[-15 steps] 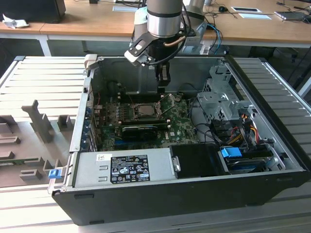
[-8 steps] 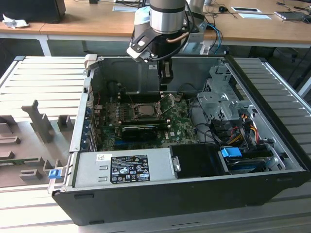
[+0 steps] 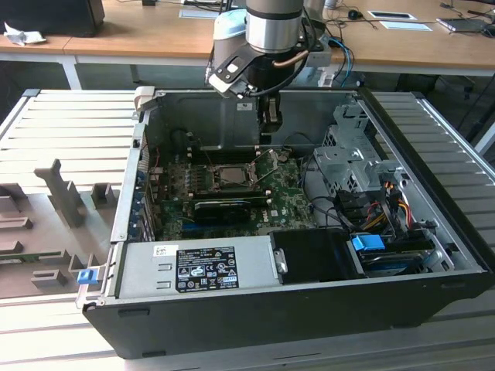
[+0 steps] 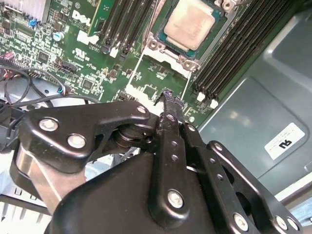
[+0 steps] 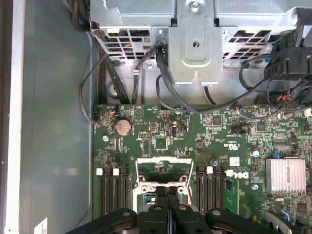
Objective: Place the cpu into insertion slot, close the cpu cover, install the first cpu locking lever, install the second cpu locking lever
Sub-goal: 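Close the cpu cover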
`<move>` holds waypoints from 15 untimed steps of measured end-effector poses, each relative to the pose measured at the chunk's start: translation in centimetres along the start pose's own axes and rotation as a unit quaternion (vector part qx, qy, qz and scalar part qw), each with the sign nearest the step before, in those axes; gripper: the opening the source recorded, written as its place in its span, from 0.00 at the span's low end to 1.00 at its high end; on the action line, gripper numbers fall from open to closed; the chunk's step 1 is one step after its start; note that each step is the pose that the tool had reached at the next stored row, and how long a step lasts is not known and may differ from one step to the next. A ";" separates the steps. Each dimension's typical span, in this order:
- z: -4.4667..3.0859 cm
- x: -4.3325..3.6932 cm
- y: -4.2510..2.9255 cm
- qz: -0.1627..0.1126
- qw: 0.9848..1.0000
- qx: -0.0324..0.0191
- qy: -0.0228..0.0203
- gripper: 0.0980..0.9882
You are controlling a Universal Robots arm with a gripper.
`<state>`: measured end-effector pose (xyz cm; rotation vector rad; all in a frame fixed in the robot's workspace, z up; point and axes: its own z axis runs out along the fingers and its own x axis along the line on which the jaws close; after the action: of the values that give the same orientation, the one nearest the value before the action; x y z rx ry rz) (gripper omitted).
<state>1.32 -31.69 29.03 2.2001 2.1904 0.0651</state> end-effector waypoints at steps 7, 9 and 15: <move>-0.39 0.04 0.86 0.000 1.000 0.000 0.000 0.01; -0.47 0.04 1.00 0.000 1.000 0.000 0.000 0.01; -0.44 0.06 2.30 0.000 1.000 0.001 0.000 0.01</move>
<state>3.59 -31.65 29.60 2.2018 2.1923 0.0631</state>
